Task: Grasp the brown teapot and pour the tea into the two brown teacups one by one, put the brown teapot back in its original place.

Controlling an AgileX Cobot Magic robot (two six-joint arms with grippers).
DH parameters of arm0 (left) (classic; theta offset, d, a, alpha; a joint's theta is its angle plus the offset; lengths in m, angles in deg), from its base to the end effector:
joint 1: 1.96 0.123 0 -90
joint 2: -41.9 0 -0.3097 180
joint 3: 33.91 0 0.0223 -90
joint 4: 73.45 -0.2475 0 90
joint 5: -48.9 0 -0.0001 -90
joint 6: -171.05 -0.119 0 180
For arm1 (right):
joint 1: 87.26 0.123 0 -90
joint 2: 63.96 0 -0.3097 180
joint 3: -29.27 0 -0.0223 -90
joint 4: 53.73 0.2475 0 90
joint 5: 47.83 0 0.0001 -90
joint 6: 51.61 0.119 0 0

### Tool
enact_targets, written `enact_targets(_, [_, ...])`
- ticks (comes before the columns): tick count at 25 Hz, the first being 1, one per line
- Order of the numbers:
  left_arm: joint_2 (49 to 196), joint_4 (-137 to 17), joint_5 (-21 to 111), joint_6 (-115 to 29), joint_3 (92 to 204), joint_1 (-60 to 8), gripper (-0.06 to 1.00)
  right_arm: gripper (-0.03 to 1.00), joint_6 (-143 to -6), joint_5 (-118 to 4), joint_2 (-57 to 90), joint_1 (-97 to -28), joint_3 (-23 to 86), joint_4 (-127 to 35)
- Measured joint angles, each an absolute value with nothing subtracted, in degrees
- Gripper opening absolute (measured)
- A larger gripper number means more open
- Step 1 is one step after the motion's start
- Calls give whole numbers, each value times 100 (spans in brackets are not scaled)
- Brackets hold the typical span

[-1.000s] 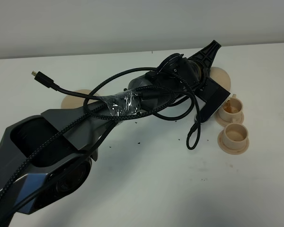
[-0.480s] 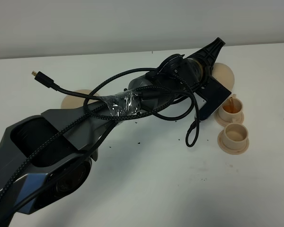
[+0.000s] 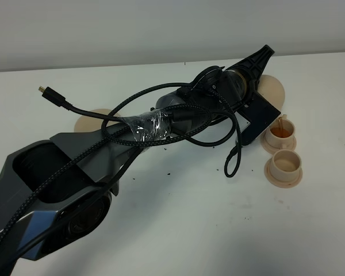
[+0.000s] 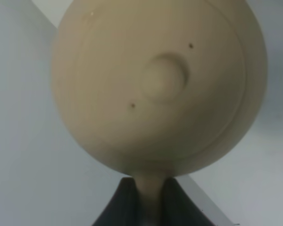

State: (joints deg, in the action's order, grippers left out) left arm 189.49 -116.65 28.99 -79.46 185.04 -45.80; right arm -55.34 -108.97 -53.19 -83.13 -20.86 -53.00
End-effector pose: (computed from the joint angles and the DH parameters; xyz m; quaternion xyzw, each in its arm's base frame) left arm 0.4518 -0.3953 0.1672 0.8434 0.2378 0.3492 0.3320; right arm 0.0019 0.0015 0.2575 -0.0600 0.8727 0.0081 0.4845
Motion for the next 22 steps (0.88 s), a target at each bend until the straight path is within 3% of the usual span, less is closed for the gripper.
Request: enact_targets(22, [18949,-11855,3074,-7942,18504,-4580,12,33,-5535,-10897,-5319,-8313,-2086,-5300])
